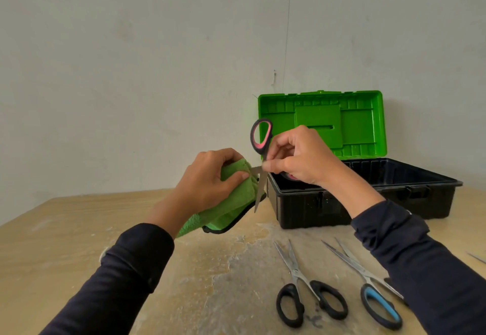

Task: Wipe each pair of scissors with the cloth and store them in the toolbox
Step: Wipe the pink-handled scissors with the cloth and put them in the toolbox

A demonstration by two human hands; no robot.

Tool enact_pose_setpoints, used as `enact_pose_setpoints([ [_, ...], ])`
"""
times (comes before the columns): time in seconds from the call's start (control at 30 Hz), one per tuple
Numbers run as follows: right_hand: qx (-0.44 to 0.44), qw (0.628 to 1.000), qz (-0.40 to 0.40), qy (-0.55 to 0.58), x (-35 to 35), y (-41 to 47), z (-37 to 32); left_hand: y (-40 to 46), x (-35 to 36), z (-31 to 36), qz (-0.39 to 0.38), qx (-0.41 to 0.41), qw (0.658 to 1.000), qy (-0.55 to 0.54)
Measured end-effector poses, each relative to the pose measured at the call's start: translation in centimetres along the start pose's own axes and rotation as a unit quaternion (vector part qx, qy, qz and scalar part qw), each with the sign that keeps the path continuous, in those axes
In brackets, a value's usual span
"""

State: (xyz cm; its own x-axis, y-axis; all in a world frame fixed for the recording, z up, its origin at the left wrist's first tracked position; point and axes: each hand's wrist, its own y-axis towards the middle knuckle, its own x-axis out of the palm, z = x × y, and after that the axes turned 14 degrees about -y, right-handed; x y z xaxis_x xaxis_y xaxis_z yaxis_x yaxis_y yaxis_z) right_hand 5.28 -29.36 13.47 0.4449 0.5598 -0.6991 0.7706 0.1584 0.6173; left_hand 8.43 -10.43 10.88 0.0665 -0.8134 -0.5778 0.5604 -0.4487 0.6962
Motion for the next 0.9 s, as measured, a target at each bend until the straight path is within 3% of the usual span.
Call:
enact_pose_setpoints([
  [0.3, -0.021, 1.000, 0.003, -0.014, 1.1, -0.2, -0.9, -0.1, 0.5, -0.1, 0.033, 0.001, 0.998, -0.049],
  [0.53, -0.014, 1.000, 0.018, -0.006, 1.2, 0.0, -0.4, 0.0, 0.2, -0.1, 0.019, 0.026, 0.999, 0.014],
  [0.9, 0.021, 1.000, 0.011, -0.015, 1.8, 0.0, 1.7, -1.0, -0.3, -3.7, 0.014, -0.032, 0.998, 0.048],
])
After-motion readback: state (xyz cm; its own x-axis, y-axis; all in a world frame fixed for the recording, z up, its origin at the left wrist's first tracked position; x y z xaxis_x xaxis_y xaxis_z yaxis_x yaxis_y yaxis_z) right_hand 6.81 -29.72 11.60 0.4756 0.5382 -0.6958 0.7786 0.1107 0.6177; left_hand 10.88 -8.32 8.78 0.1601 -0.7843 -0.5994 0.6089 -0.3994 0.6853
